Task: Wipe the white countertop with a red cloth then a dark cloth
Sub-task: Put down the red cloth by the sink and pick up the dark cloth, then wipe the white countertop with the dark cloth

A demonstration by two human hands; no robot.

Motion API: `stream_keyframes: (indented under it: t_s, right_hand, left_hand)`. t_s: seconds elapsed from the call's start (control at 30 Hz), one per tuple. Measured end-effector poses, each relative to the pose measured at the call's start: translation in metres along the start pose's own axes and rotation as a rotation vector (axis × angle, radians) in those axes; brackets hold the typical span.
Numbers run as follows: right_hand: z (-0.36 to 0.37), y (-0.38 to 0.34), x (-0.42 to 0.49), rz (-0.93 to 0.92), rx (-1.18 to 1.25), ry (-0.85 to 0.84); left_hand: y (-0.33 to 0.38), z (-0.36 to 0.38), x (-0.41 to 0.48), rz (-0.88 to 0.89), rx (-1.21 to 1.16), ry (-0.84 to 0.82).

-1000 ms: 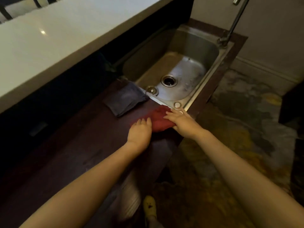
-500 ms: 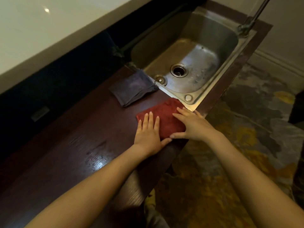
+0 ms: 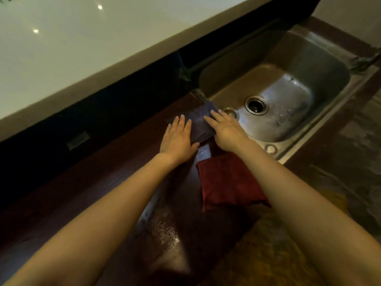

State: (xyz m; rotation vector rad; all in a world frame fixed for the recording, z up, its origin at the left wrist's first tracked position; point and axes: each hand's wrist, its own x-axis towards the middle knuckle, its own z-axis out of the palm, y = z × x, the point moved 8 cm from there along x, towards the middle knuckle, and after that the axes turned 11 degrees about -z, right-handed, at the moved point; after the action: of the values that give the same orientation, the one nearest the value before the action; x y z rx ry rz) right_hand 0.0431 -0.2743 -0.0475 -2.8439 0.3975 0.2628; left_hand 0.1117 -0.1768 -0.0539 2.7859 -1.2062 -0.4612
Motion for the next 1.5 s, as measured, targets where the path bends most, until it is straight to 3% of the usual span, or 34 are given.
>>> stream_keyframes:
  t_s: [0.1, 0.33, 0.73, 1.0, 1.5]
  right_hand:
    - [0.011, 0.001, 0.013, -0.055, -0.010, -0.113]
    - [0.006, 0.002, 0.014, -0.043, -0.005, 0.080]
    - [-0.015, -0.010, 0.000, 0.047, 0.086, 0.275]
    - [-0.071, -0.100, -0.004, -0.179, 0.062, 0.236]
    - [-0.193, -0.369, -0.029, -0.687, 0.109, 0.003]
  left_hand:
    - [-0.002, 0.016, 0.003, 0.015, 0.032, -0.041]
    - [0.001, 0.012, 0.006, 0.026, 0.125, 0.134]
    - [-0.010, -0.030, -0.010, 0.033, 0.089, 0.166]
    - [-0.069, -0.097, -0.070, -0.034, 0.003, 0.260]
    - [-0.237, -0.257, -0.256, -0.230, -0.069, 0.332]
